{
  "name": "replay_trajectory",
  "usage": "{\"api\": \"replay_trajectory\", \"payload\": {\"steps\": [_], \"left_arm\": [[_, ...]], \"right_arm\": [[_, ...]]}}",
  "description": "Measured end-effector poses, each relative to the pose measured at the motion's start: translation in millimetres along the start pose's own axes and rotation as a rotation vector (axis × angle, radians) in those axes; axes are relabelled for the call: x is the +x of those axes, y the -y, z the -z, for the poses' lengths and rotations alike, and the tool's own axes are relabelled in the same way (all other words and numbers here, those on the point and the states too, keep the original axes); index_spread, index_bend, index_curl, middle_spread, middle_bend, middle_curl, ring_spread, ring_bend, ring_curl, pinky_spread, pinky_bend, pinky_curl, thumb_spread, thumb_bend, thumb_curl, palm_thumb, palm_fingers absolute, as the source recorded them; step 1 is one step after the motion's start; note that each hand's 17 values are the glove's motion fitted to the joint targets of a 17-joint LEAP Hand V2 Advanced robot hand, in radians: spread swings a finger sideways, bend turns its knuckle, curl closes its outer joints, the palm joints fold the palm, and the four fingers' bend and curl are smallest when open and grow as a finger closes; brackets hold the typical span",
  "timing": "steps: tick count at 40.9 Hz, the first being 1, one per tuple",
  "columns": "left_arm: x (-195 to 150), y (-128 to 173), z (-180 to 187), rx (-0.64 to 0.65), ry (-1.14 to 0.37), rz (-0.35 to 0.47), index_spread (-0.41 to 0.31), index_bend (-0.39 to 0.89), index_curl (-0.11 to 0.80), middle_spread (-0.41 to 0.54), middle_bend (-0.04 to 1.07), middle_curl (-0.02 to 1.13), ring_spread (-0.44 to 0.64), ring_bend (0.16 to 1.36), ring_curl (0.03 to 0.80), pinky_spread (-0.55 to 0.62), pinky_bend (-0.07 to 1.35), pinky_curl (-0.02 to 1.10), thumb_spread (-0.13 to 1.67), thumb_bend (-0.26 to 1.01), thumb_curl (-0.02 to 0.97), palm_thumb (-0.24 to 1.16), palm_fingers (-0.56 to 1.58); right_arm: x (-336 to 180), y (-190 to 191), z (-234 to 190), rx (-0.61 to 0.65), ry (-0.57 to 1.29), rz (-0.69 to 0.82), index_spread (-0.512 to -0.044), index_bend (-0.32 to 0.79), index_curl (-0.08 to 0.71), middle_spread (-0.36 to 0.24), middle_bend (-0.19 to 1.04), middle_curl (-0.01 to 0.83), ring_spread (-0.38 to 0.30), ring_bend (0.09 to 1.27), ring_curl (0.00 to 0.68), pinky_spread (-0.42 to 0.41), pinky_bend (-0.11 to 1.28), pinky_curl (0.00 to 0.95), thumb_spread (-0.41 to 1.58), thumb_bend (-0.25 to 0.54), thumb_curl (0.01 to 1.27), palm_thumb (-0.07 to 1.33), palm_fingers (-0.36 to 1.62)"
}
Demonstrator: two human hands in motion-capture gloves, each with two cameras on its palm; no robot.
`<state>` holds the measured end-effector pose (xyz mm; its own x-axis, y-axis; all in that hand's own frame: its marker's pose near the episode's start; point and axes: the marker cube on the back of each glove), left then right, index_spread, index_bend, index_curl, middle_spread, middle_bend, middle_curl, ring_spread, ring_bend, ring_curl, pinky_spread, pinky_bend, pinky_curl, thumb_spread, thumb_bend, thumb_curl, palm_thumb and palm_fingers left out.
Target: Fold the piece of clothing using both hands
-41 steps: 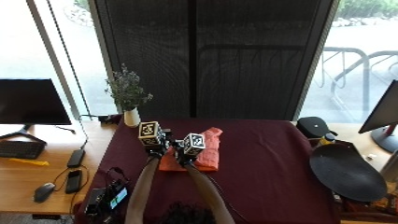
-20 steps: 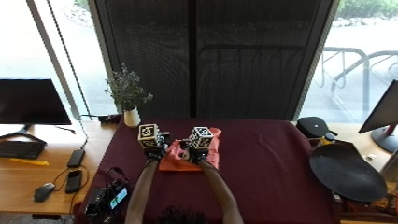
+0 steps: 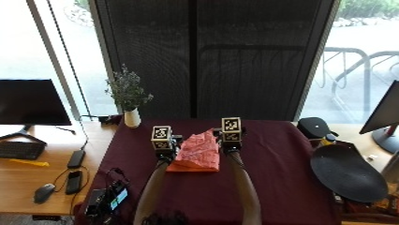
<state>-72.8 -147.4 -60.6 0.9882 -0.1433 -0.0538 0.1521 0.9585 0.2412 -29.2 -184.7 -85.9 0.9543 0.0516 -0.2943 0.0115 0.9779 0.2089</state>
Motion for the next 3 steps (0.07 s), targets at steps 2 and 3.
{"api": "replay_trajectory", "payload": {"steps": [2, 3], "left_arm": [[4.1, 6.2, -2.1, 0.032, 0.013, -0.018, -0.127, 0.15, 0.363, -0.079, 0.19, 0.43, 0.09, 0.45, 0.345, 0.32, 0.25, 0.33, 1.44, 0.01, 0.286, 0.47, 0.53], [3.9, 14.7, 0.8, 0.096, 0.033, -0.025, -0.127, 0.15, 0.364, -0.079, 0.19, 0.43, 0.09, 0.45, 0.345, 0.32, 0.25, 0.33, 1.44, 0.01, 0.286, 0.47, 0.53]], "right_arm": [[15.7, -8.8, -8.0, -0.073, 0.001, -0.029, -0.309, 0.19, 0.348, -0.078, 0.14, 0.382, -0.018, 0.19, 0.343, 0.218, 0.41, 0.317, 1.19, -0.018, 0.51, 0.79, 0.55], [21.4, -9.7, -10.3, -0.083, 0.000, -0.038, -0.311, 0.18, 0.348, -0.071, 0.14, 0.378, -0.009, 0.19, 0.342, 0.223, 0.41, 0.319, 1.20, -0.017, 0.50, 0.78, 0.53]]}}
